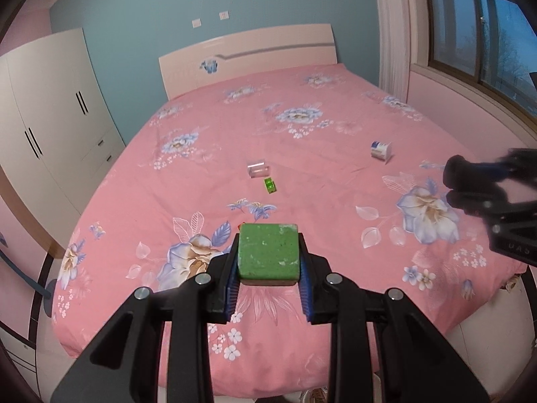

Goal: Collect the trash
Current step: 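Carry the green block and black foam tube down over the white bin, then open the left tool to drop the green block while the right tool releases the black foam tube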

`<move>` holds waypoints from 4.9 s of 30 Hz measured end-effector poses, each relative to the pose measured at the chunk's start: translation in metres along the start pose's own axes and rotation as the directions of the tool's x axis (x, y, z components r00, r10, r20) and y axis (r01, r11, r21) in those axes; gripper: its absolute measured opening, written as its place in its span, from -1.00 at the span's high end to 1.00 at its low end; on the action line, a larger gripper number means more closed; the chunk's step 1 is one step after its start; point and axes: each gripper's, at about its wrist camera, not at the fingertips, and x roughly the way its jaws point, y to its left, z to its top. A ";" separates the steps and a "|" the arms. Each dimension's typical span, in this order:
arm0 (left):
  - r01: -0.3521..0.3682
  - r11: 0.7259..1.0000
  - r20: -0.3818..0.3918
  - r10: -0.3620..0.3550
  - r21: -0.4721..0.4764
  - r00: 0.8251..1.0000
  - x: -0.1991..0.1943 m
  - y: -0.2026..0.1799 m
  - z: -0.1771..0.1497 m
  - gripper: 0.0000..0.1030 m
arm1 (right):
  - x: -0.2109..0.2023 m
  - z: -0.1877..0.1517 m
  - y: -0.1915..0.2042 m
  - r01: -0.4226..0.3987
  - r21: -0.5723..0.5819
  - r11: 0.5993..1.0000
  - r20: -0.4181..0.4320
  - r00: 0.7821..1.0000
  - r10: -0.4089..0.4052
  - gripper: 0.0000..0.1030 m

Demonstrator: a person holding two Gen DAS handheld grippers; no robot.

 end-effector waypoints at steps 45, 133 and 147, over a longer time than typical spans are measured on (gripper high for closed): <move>0.102 0.982 -0.210 -0.068 0.156 0.975 -0.008 -0.062 -0.164 0.38 | -0.017 -0.157 0.102 -0.142 -0.055 0.988 -0.123 0.983 0.134 0.17; 0.216 0.951 -0.848 -0.298 -0.223 0.438 0.280 -0.133 -0.467 0.00 | 0.341 -0.443 0.231 -0.262 0.291 0.920 -0.709 0.587 0.391 -0.11; 0.248 0.957 -0.810 -0.262 -0.149 0.525 0.243 -0.121 -0.440 0.00 | 0.314 -0.424 0.217 -0.287 0.329 0.900 -0.653 0.619 0.436 -0.11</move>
